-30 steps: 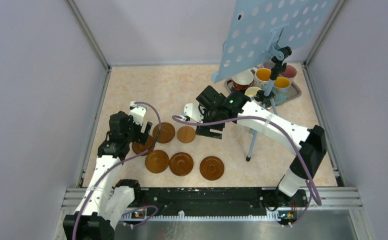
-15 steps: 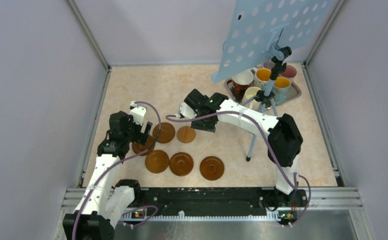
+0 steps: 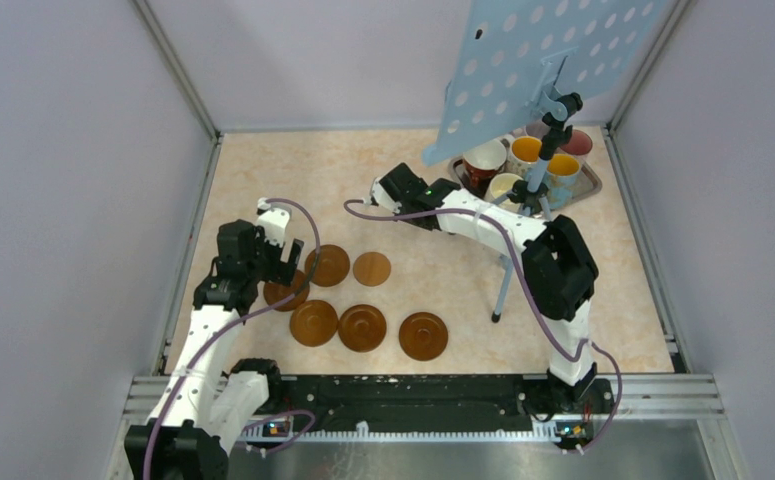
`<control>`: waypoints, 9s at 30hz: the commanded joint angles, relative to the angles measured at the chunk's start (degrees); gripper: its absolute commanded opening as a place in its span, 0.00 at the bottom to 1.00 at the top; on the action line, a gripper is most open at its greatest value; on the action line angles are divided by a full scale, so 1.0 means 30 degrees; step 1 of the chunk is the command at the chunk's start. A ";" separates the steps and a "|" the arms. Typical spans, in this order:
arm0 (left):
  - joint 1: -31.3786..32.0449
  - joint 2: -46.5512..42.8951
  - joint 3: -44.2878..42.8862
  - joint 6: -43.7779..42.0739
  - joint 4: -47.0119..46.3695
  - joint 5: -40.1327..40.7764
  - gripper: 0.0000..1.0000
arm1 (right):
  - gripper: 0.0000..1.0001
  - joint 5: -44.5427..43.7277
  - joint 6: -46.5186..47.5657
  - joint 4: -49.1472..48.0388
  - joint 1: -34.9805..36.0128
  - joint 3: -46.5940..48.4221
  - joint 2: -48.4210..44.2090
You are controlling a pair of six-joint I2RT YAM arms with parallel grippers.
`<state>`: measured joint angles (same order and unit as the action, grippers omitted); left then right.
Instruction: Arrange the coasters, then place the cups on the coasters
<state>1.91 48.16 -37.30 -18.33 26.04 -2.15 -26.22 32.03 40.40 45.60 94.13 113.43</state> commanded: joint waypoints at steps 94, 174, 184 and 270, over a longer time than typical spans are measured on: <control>-0.0095 0.0665 -0.0154 -0.0918 -0.0608 -0.0205 0.99 | 0.00 0.1106 0.4052 -0.1910 -0.1666 -1.5178 -0.9792; -0.0110 0.1019 0.0167 -0.1471 -0.0566 -0.0220 0.99 | 0.00 0.4208 1.2972 -0.2677 -1.3967 -2.0829 -1.8391; -0.0107 0.1189 0.0170 -0.1501 -0.0601 -0.0321 0.99 | 0.00 0.4527 1.3953 -0.2861 -1.5377 -2.1132 -1.8401; -0.5726 0.8438 -0.0468 -0.7932 0.0006 -0.7187 0.89 | 0.66 1.1167 -0.6990 -0.5703 0.0236 -0.3080 -0.2732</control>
<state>-12.71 71.79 -38.48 -38.85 29.65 -20.67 10.20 15.51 32.49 43.11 79.72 101.51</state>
